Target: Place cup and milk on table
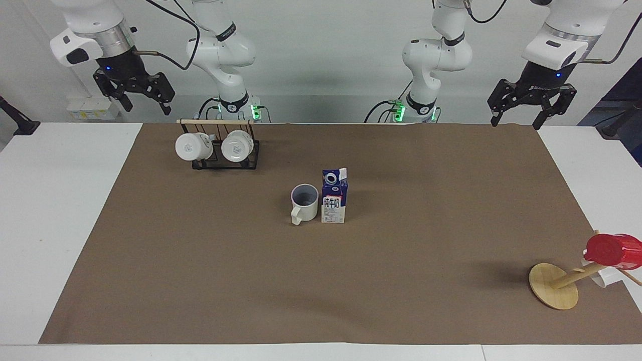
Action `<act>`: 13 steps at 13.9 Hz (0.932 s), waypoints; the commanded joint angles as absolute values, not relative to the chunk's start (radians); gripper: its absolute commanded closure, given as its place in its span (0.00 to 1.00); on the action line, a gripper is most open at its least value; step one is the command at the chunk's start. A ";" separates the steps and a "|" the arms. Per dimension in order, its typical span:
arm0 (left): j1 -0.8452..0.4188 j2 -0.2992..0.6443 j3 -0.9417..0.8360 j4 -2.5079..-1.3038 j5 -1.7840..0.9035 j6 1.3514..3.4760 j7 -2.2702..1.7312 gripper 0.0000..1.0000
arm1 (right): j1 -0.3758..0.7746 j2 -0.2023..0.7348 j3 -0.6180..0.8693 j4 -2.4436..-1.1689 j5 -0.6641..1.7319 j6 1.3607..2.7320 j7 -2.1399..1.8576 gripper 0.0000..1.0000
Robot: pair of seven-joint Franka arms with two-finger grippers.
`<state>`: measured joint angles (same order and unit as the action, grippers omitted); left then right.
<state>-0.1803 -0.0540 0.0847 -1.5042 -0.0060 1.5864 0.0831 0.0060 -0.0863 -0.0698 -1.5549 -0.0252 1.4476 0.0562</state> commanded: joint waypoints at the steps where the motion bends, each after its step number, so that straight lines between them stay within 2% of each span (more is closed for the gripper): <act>1: -0.170 -0.046 0.078 -1.483 -0.002 1.533 0.098 0.00 | -0.002 -0.117 -0.064 -1.592 -0.028 1.448 0.071 0.00; 13: -0.169 -0.058 0.074 -1.496 0.002 1.496 0.086 0.00 | -0.002 -0.126 -0.064 -1.611 -0.029 1.463 0.072 0.00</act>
